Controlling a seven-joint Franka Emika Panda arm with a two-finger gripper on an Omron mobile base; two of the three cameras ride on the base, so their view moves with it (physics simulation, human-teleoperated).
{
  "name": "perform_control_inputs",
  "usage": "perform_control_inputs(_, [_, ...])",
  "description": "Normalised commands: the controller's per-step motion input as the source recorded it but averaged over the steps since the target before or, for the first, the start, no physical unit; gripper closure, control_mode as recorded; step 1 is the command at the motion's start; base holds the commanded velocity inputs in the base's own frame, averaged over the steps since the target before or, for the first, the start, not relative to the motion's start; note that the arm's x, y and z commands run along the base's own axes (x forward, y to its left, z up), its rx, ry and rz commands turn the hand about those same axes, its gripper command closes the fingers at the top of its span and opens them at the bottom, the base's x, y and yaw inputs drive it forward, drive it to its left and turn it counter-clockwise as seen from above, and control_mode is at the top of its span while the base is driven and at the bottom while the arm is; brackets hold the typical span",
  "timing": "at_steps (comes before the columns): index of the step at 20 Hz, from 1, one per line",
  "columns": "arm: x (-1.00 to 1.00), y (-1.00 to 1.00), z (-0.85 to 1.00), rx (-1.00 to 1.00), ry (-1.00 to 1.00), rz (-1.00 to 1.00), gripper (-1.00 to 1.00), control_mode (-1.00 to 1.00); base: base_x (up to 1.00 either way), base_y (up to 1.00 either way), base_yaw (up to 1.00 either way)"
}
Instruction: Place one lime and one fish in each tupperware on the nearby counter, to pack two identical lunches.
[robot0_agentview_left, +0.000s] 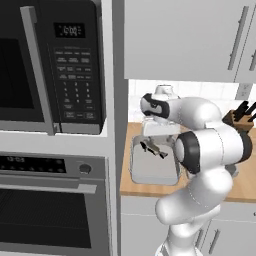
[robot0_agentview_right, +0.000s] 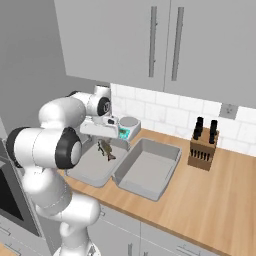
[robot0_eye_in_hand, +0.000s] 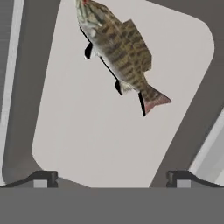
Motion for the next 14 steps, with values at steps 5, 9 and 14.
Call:
perform_control_inputs(5, [-1.00, 0.00, -0.03, 0.00, 0.00, 0.00, -1.00, -1.00, 0.00, 0.00, 0.00])
perform_control_inputs(9, [-0.77, 0.00, -0.36, 0.00, 0.00, 0.00, -1.00, -1.00, 0.00, 0.00, 0.00])
perform_control_inputs(14, [-0.48, -0.01, 0.54, 0.00, 0.00, 0.00, -1.00, -1.00, 0.00, 0.00, 0.00])
